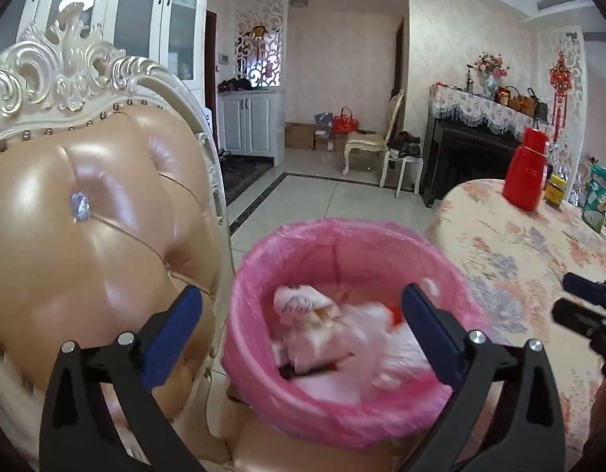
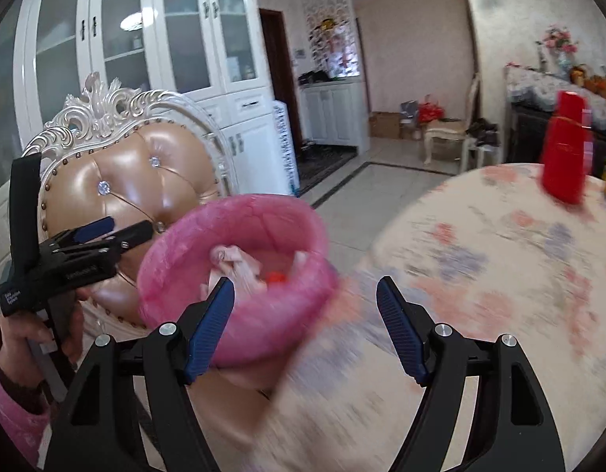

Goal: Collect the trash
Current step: 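Move both open tools back over the table, then grasp the small white box with the right tool while the left grasps the crumpled tissue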

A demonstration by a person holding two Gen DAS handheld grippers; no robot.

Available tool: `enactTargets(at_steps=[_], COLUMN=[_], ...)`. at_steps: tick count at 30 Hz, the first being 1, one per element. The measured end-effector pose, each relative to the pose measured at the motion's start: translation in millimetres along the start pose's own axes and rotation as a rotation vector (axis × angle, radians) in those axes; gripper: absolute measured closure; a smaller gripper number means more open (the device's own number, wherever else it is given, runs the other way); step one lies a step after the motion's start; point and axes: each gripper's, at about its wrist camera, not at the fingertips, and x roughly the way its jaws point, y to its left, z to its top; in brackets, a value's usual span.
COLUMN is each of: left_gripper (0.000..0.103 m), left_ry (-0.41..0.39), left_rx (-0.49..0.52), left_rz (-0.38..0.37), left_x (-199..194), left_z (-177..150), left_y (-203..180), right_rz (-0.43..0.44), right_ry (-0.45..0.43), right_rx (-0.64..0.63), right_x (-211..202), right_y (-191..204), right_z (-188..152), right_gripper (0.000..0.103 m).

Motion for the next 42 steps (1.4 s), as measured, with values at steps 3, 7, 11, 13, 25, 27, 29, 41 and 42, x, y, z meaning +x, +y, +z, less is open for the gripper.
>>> enactTargets(at_steps=[3,7,11,13,25,27,29,41,42], left_gripper=[0.005,0.005,0.005,0.005,0.005,0.005,0.005,0.005,0.005], left_ry=[-0.017,-0.065,-0.062,-0.052,0.097,0.1,0.118,0.198,0.199], left_rx=[0.048,0.12,0.168,0.202,0.373,0.385,0.399,0.424,0.425], left_rz=[-0.025,-0.116,-0.256,-0.325,-0.579,-0.588,-0.609,-0.649,-0.647], left_x=[-23,-59,-85,-95,-117,-116,-116,-70,-67], left_z=[-12,-28,-40,-46,-93,-96,-100,-104,-104], left_y=[-31,-91,-156,-195,-389,-408,-428,-512,-514], right_rz=[-0.068,-0.176,-0.295,-0.345,-0.626,-0.652,-0.681,-0.746,-0.742], right_ry=[-0.012,-0.035,-0.046,-0.05,-0.059,-0.058,-0.057,0.02,0.034], right_rx=[0.007,0.03,0.072,0.089,0.329,0.355,0.375,0.484,0.489], right_x=[-42,-104,-164,-189,-307,-314,-319,-301,-293], right_y=[-20,-52,-85,-100,-212,-227,-243,-343,-353], right_z=[-17,-45,-77,-91,-173,-178,-182,-182,-179], right_gripper=[0.031,0.031,0.031,0.031,0.03,0.03,0.03,0.036,0.038])
